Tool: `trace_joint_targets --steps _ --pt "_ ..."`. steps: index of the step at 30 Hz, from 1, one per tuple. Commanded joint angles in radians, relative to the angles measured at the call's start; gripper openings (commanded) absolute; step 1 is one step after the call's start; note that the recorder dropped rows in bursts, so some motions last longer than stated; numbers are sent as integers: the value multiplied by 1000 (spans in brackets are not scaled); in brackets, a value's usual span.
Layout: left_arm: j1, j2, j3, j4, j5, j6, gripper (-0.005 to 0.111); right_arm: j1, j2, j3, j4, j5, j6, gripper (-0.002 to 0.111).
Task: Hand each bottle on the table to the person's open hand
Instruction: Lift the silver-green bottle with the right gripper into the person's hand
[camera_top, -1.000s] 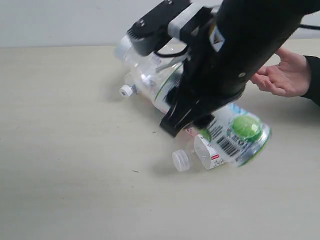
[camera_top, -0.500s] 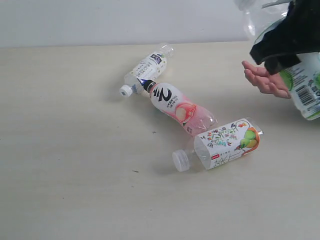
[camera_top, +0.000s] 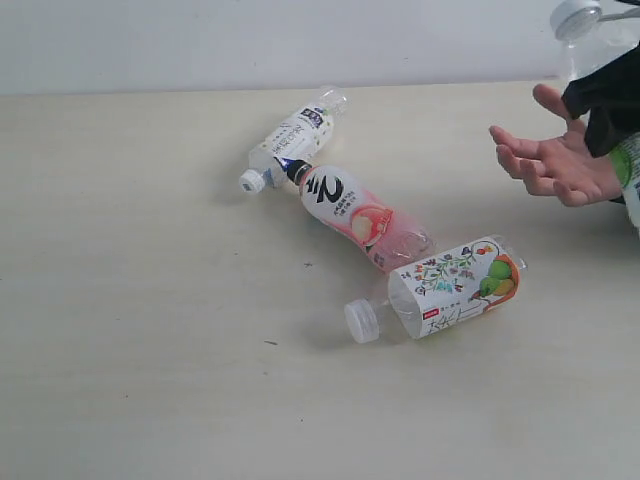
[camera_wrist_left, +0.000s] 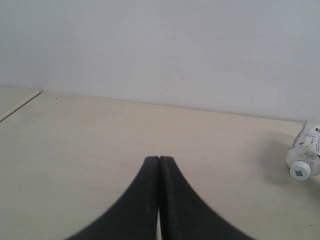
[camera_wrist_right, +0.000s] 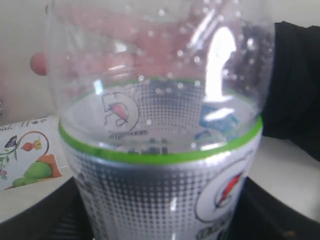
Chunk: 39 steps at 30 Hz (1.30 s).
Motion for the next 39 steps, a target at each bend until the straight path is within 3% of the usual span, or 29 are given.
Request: trace_joint_targets --steps 1,22,30,34,39 --pt "-5 -6 0 -2 -6 1 0 -6 70 -6 12 -64 -27 0" --pt "-5 -6 0 -2 -6 1 0 -6 253 -6 -18 -305 7 0" --pt "-5 -6 0 -2 -6 1 0 -6 266 -6 -12 -291 18 2" --pt "-5 -6 0 -2 -6 1 0 -6 266 -6 -12 -300 21 19" --pt "-5 -6 0 -2 -6 1 0 -6 266 -6 -12 -306 39 59"
